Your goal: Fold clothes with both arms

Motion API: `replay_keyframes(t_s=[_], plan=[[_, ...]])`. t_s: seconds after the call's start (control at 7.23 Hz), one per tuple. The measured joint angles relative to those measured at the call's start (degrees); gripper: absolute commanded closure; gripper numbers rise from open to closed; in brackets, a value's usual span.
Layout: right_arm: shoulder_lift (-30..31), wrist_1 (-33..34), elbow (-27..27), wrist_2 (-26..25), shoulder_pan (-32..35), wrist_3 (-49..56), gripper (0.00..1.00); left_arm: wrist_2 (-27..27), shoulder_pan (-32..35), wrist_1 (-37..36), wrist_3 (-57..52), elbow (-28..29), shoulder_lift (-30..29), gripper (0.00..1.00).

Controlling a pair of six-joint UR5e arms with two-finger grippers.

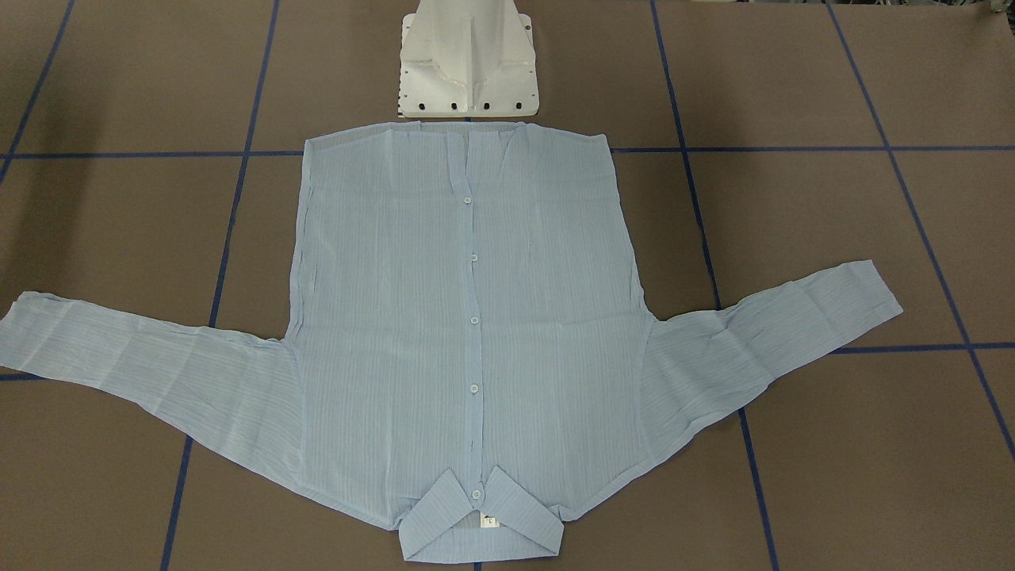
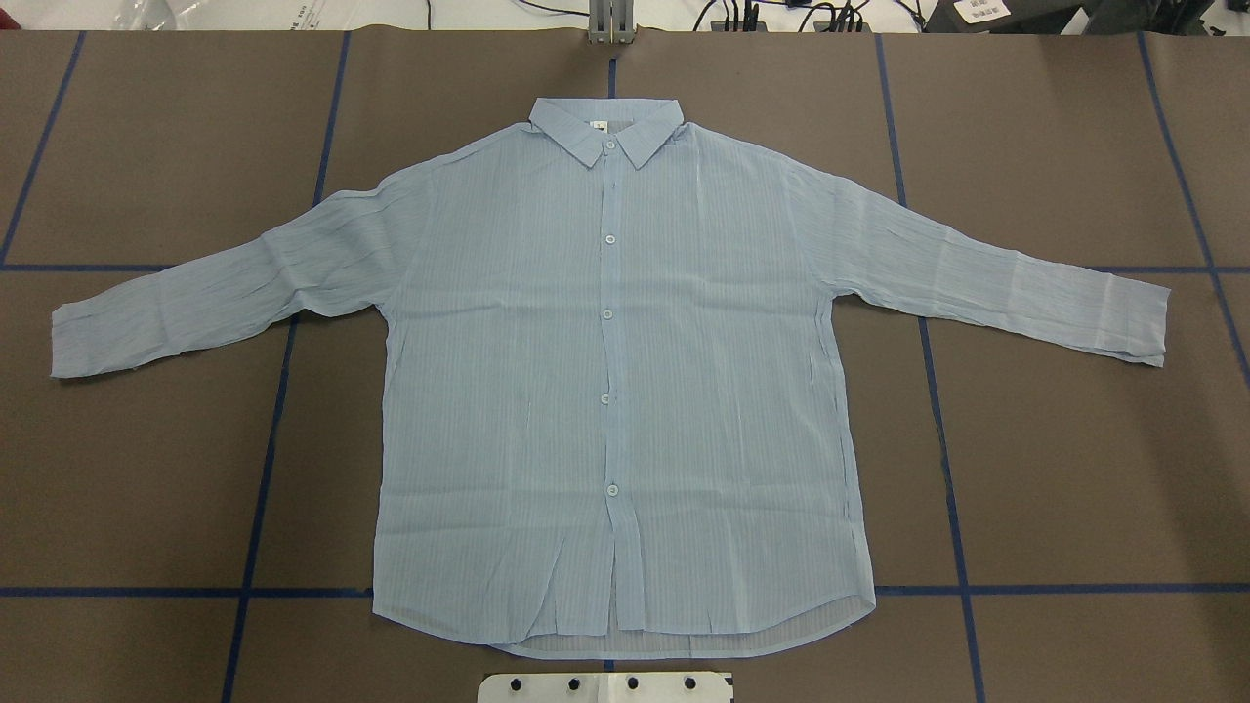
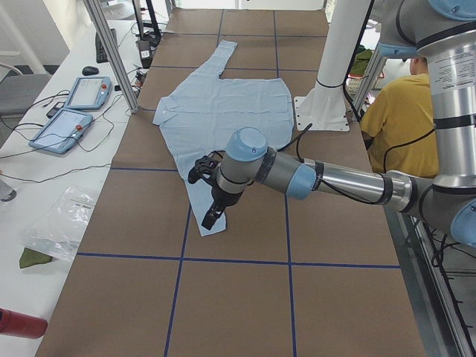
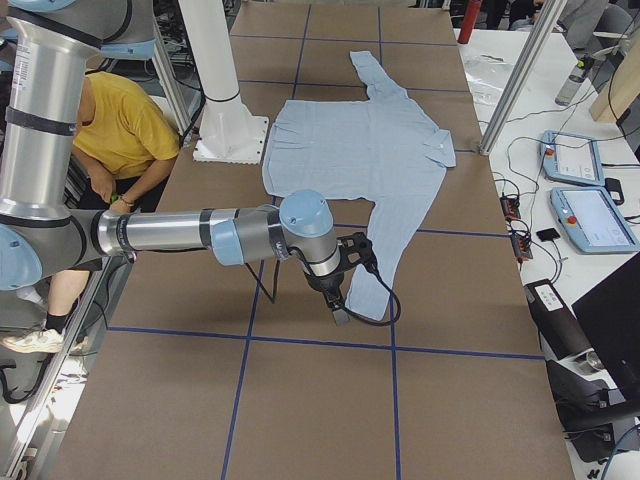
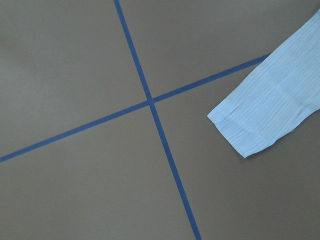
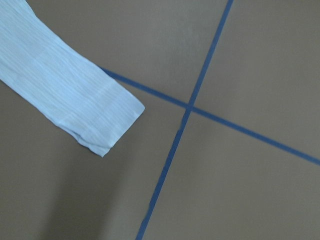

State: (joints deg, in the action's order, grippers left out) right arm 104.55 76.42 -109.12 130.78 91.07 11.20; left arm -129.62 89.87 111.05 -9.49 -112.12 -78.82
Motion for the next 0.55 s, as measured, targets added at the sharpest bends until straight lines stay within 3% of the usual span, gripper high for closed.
replay_keyframes(t_s=[0.28,0.55], plan=[[-2.9,-8.0,6.0,0.2,0.0,-6.7,0.0,0.3,-0.1,6.7,2.4,4.5,-4.4,0.0],[-5.7,-20.4,15.9,0.4,-0.5,-11.1,0.0,0.3,-0.1,10.5,4.0,8.4,-6.8,0.0]])
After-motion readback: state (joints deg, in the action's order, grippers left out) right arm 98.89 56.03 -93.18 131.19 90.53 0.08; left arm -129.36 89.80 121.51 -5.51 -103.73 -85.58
